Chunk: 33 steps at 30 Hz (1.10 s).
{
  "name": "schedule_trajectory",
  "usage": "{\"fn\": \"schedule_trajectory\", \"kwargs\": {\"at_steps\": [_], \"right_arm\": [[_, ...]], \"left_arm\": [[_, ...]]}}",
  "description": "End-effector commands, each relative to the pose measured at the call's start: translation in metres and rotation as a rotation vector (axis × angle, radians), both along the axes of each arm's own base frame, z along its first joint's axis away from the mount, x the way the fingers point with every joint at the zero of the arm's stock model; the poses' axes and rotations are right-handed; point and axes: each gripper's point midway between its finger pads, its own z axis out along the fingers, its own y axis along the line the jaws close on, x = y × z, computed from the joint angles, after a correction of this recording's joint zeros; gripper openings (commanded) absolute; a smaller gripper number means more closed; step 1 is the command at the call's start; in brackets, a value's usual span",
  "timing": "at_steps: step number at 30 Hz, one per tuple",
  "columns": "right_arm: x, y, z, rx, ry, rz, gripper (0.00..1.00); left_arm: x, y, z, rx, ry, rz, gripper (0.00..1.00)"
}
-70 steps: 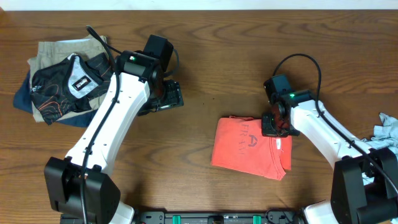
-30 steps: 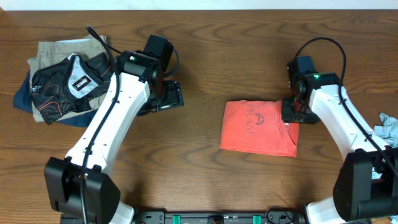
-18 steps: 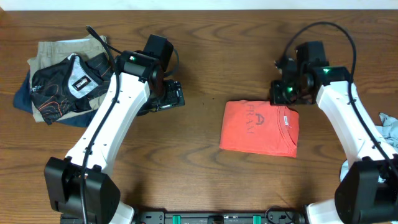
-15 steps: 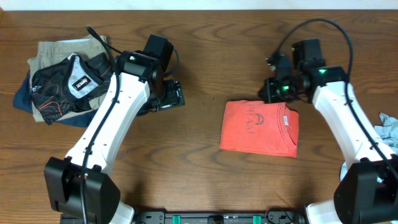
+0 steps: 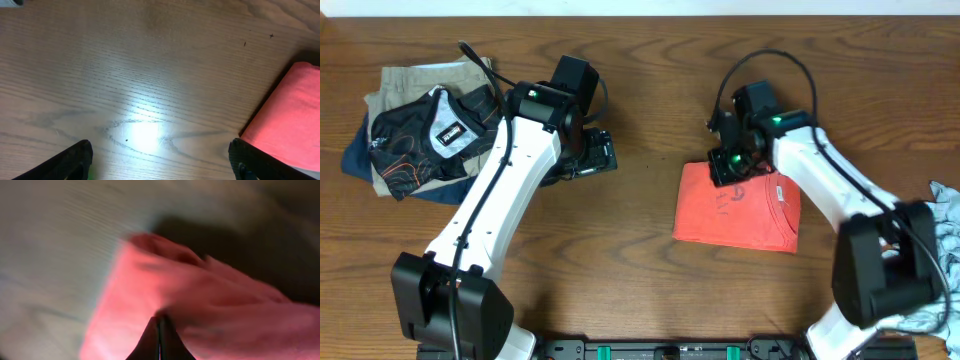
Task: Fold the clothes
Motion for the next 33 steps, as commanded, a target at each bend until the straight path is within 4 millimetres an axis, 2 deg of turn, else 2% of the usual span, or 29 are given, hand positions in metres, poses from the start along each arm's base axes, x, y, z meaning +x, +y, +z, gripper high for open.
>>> {"fn": "schedule_trajectory", "kwargs": {"at_steps": [1,6,10,13,15,18,21,24,26,28,33], "right_arm": [[-0.007,-0.029,-0.036,-0.185,0.075,-0.08,0.01],[-0.023,-0.036,-0.069,-0.235,0.189,-0.076,0.01],[-0.027,-0.035,-0.072,-0.234,0.213,-0.084,0.01],[-0.021,-0.031,-0.057,-0.207,0.181,-0.086,0.02],[-0.013,-0.029,-0.039,-0.191,0.138,-0.092,0.05],[0.0,-0.029,0.001,-0.158,0.042,-0.107,0.09],[0.01,-0.039,0.044,-0.144,-0.083,-0.14,0.15],[0.016,-0.057,0.074,-0.157,-0.174,-0.188,0.14],[0.018,-0.069,0.084,-0.166,-0.202,-0.222,0.12],[0.018,-0.084,0.085,-0.178,-0.197,-0.259,0.12],[0.014,-0.118,0.068,-0.206,-0.121,-0.344,0.11]], "left_arm": [[-0.002,0.003,-0.004,0.015,0.016,-0.004,0.88],[-0.002,0.003,-0.004,0.015,0.018,-0.004,0.88],[-0.003,0.003,-0.004,0.016,0.021,-0.004,0.88],[-0.003,0.003,-0.004,0.016,0.021,-0.004,0.88],[-0.003,0.002,-0.004,0.016,0.021,-0.006,0.89],[-0.004,0.0,-0.004,0.009,0.023,-0.013,0.89],[-0.007,-0.008,-0.005,-0.024,0.036,-0.022,0.89],[-0.007,-0.014,-0.008,-0.035,0.047,-0.035,0.89],[-0.008,-0.023,-0.012,-0.048,0.057,-0.052,0.89],[-0.01,-0.034,-0.015,-0.07,0.068,-0.076,0.89],[-0.017,-0.068,-0.029,-0.088,0.09,-0.163,0.89]]}}
